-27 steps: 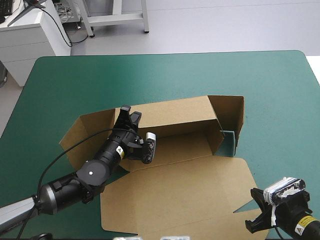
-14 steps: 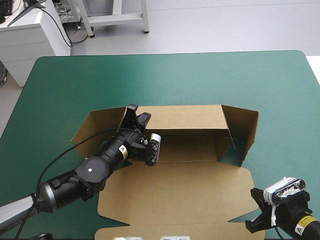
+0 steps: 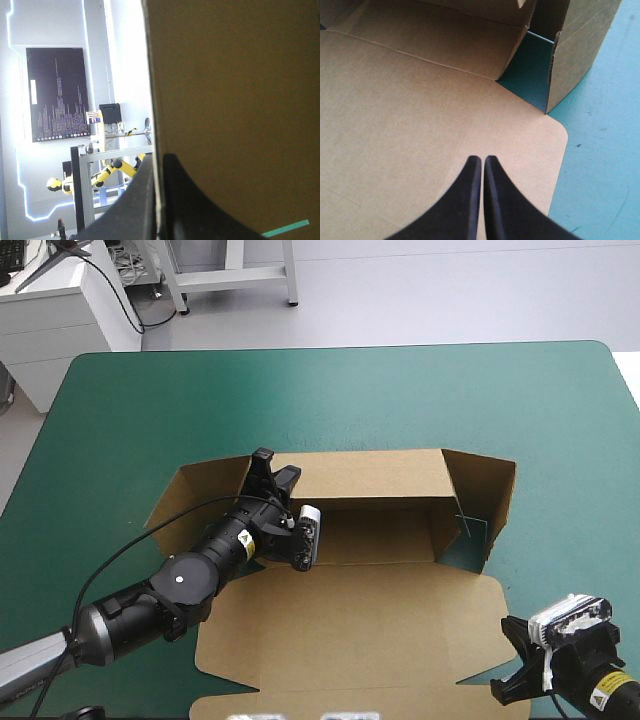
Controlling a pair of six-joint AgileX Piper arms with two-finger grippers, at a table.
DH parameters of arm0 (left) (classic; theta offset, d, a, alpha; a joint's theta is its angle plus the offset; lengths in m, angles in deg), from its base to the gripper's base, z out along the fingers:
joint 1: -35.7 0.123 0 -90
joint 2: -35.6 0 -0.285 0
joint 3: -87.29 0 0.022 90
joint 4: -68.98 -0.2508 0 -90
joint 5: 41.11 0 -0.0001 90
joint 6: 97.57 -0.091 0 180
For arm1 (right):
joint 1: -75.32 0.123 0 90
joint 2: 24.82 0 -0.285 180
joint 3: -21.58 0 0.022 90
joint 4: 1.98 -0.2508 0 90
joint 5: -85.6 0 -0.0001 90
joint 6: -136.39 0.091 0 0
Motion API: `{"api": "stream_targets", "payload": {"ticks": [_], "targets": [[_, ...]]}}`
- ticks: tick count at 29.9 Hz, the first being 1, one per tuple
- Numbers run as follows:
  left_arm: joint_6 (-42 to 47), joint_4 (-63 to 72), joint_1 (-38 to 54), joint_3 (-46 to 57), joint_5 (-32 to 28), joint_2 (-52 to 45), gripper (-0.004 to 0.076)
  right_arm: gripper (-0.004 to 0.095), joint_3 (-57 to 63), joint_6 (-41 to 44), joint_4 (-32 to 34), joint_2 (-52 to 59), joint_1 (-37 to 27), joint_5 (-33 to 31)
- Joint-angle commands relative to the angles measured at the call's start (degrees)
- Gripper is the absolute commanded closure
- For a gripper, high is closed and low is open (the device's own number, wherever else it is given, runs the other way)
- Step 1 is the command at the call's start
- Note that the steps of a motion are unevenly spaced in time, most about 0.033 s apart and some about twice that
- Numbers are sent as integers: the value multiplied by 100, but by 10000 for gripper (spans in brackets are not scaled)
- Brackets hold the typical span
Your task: Fold the box
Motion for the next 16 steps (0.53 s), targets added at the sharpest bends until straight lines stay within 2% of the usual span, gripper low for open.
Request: {"api": "stream_targets", "payload": {"ticks": [1,5,6,9,13,16], "targets": [[54,-94,-21,-186,13,-161,732,779,-145,213,-22,-74,-34,335],[54,-94,-21,-186,13,-140,732,472,-216,677,-22,-227,-34,347],[54,-94,-21,-186,13,-140,732,356,-299,870,-22,-318,-34,347],[54,-94,-21,-186,13,-107,732,190,-580,1522,38,-613,-34,355],[54,-94,-21,-186,36,-46,732,179,-1192,2027,286,-1144,-34,318],[54,-94,-21,-186,61,-32,732,179,-1767,2334,720,-1639,-34,216]]}}
